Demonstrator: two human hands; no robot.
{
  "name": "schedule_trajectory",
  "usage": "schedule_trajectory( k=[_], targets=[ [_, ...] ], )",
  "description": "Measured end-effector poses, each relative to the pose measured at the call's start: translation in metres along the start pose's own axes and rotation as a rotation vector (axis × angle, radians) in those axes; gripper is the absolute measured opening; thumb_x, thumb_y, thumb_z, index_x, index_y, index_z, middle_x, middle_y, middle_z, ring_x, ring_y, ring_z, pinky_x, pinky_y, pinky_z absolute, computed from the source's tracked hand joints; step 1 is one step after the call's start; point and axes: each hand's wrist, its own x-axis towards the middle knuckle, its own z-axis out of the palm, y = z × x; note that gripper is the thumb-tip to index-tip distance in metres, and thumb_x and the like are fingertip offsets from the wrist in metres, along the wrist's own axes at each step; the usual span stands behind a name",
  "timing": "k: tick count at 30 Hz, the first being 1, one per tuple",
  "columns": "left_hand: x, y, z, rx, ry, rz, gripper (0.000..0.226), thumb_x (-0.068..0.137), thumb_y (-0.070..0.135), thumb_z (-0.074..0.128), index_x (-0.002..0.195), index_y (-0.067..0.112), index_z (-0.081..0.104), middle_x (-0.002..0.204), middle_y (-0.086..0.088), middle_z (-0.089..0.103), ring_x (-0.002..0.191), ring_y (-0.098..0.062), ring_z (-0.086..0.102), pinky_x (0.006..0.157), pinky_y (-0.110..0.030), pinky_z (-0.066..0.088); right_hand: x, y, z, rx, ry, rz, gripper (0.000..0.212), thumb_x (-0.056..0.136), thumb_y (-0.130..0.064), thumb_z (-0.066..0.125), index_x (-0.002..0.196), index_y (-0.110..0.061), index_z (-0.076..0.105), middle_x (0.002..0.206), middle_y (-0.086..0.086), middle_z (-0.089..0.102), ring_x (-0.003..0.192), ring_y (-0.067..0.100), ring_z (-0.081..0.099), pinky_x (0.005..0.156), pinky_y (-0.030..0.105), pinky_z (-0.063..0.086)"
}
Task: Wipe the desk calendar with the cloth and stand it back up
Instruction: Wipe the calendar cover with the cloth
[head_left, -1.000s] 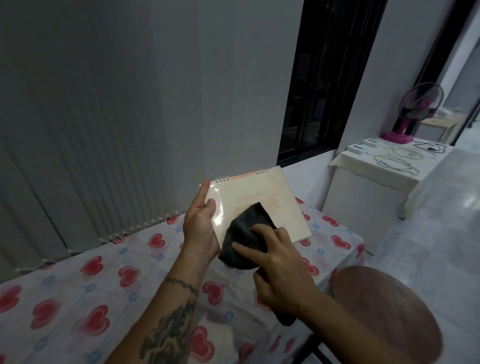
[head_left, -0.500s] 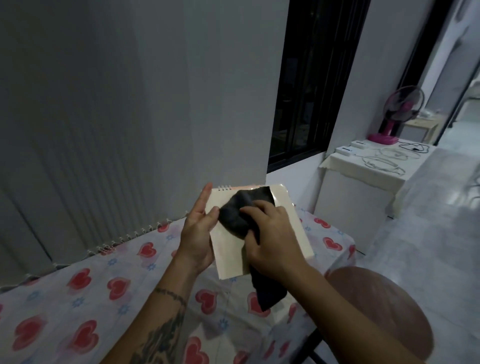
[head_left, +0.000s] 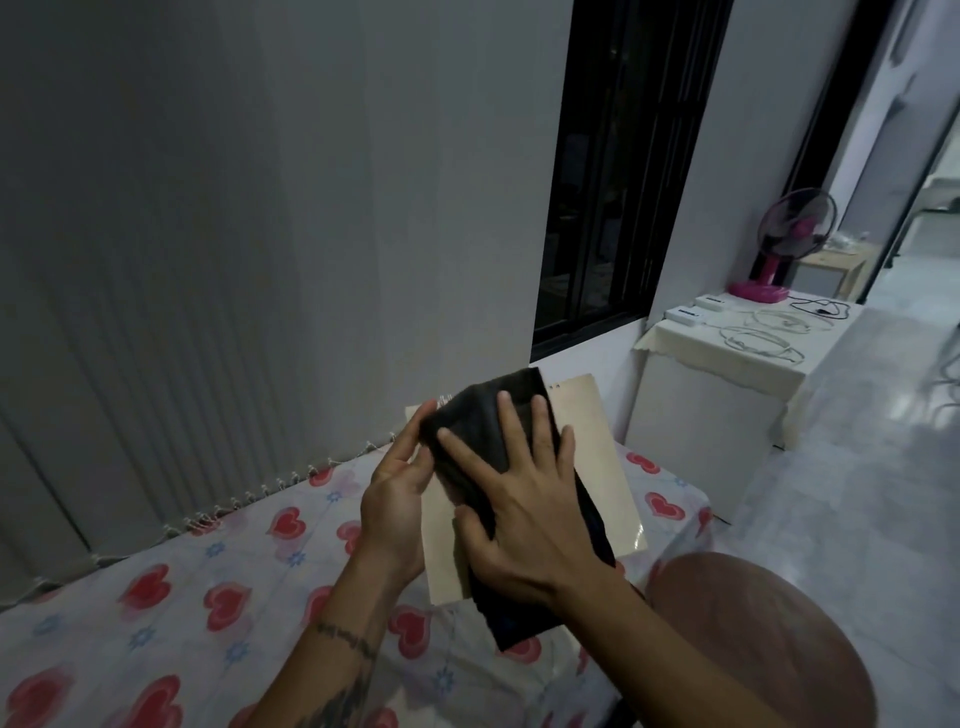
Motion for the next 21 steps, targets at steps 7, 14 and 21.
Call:
schedule_trajectory(
  k=[7,14,21],
  targets=[
    [-0.001,0.003,-0.001,-0.107,0.084,-0.017,0.046,0.106,0.012,0.040,0.122,0.043,0.070,0.117,-0.002,0.075,0.098,-0.032,0.074,0.074,-0.044,0.061,0.007,0.031,-0.002,0.108,0.057,0.114,0.056,0.088,-0.040,0.043,0.143,-0.043,0.034,0.159,0.003,0.021,0.147,0.025,0.007,0.117,0.050,0.009],
    [-0.006,0.000,-0.004,-0.033,0.131,-0.060,0.040,0.106,0.025,0.042,0.123,0.052,0.066,0.120,0.006,0.073,0.097,-0.034,0.074,0.075,-0.050,0.060,-0.003,0.038,0.003,0.185,0.063,0.238,0.054,0.088,-0.037,0.038,0.142,-0.043,0.037,0.159,-0.004,0.021,0.148,0.022,0.005,0.118,0.052,0.002],
    [0.000,0.011,0.009,-0.109,0.190,-0.055,0.043,0.107,0.019,0.039,0.119,0.044,0.072,0.124,0.006,0.068,0.104,-0.023,0.071,0.073,-0.037,0.061,-0.031,0.022,0.011,0.049,-0.033,-0.099,0.066,0.083,-0.045,0.047,0.146,-0.047,0.026,0.162,-0.006,0.009,0.148,0.022,-0.003,0.115,0.059,-0.004]
  ],
)
